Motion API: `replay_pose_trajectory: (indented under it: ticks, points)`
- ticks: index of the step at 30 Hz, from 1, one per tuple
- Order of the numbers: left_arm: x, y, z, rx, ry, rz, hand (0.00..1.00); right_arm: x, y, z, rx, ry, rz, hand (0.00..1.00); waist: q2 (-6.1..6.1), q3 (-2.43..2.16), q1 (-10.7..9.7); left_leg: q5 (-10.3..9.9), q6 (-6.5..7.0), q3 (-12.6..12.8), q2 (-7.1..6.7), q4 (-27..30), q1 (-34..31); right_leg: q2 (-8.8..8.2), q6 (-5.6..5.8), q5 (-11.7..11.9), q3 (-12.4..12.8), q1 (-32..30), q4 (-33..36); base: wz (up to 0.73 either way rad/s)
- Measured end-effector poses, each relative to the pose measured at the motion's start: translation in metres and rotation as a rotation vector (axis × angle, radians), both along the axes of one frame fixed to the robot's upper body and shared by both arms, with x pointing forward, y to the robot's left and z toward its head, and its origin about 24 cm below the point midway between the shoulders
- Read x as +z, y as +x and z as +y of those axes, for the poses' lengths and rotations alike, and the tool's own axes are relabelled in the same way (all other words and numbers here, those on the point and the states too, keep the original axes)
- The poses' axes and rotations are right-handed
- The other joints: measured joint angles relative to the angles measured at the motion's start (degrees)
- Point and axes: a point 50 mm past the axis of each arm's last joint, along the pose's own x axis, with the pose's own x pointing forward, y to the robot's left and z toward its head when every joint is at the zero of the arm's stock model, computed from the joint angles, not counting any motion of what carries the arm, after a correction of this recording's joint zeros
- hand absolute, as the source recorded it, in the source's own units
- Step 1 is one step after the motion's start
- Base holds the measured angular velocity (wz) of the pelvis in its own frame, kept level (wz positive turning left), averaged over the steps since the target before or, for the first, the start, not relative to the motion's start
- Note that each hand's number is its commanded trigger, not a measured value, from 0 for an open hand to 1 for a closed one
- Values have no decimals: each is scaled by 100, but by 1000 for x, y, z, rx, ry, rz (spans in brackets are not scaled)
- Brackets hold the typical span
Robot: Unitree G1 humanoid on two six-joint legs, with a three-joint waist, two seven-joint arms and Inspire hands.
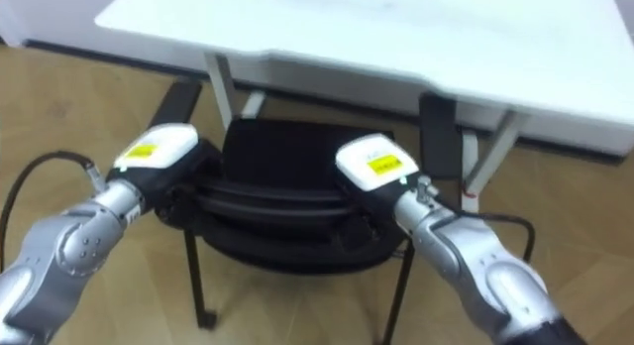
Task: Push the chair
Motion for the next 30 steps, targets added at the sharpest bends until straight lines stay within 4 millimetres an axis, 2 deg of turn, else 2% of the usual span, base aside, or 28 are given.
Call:
replay_pose_trajectory:
  ticks: [2,4,6,7,9,10,13,15,16,18,19,20,21,22,23,25,28,30]
  points:
    - [-1,0,-1,0,8,3,100,-1,0,1,1,-3,12,100,-7,-3,2,-2,4,99,7,5,31,7,0,0,-34,105,-89,13]
    - [-3,-1,0,8,9,13,100,-2,0,3,3,-8,24,100,-6,-3,-3,-10,18,312,24,105,20,40,6,-16,-78,189,-105,14]
    - [-4,-2,1,12,10,19,100,-3,-1,4,6,-5,34,100,-11,0,-19,-29,49,467,26,234,8,24,-32,-81,-83,250,-89,13]
    - [-6,-1,2,17,11,27,100,-5,-1,5,4,0,41,100,-9,-1,-73,-39,65,519,14,433,-56,18,-32,-136,-112,303,-47,23]
    - [-8,0,3,21,13,36,100,-8,-1,7,0,6,44,100,-7,1,-152,-66,103,811,58,927,-254,11,-51,-245,-146,321,101,20]
    - [-9,0,4,23,14,39,100,-9,-1,8,-2,11,48,100,-4,3,-152,-92,142,970,141,1221,-374,-6,-72,-322,-154,320,214,5]
    - [-12,-1,5,28,15,55,100,-12,-2,9,-1,16,64,100,-7,12,-240,-95,144,1099,215,1606,-473,9,-142,-475,-186,372,344,17]
    - [-15,-1,5,34,12,60,100,-13,-2,9,-3,18,67,100,8,8,-334,-94,144,1088,188,1650,-470,27,-166,-558,-158,396,361,26]
    - [-16,-1,5,38,10,59,100,-13,-2,9,-1,18,64,100,13,13,-346,-91,148,1072,133,1664,-489,35,-183,-570,-103,392,378,12]
    - [-16,-2,5,38,9,63,100,-13,-2,8,1,22,60,100,7,16,-328,-127,162,1042,20,1557,-564,39,-215,-588,142,415,407,2]
    - [-17,-3,2,35,0,64,100,-11,-4,6,5,14,55,100,-2,10,-350,-108,193,1051,-165,1143,-624,19,-206,-589,336,384,386,-5]
    - [-18,-4,0,33,-5,62,100,-10,-5,5,8,13,50,100,14,-2,-319,-76,210,1043,-208,839,-664,4,-186,-581,410,356,363,-42]
    - [-17,-7,0,28,-7,61,100,-7,-6,2,12,4,39,100,73,-11,-248,171,339,1033,-309,273,-704,3,-138,-562,622,309,333,-90]
    - [-16,-10,2,20,-3,71,100,-8,-8,3,16,10,35,100,124,-49,-120,520,398,1024,-387,-25,-621,-11,-76,-564,889,303,318,-102]
    - [-15,-12,3,20,0,73,100,-7,-8,4,21,13,30,100,156,-69,-87,660,462,1039,-406,-109,-547,-13,-39,-570,1001,290,312,-89]
    - [-11,-15,7,20,9,62,100,-3,-8,6,35,16,9,100,108,-98,-161,702,645,1233,-493,-170,-445,-56,67,-544,1419,265,229,-37]
    - [-5,-13,7,23,10,40,100,1,-6,7,38,24,-20,100,101,-95,-301,632,808,1390,-606,-177,-439,-184,163,-519,1691,246,157,-19]
    - [-2,-10,7,19,12,31,100,3,-5,6,35,26,-29,100,97,-93,-317,554,886,1515,-609,-172,-427,-248,235,-481,1793,242,117,-28]
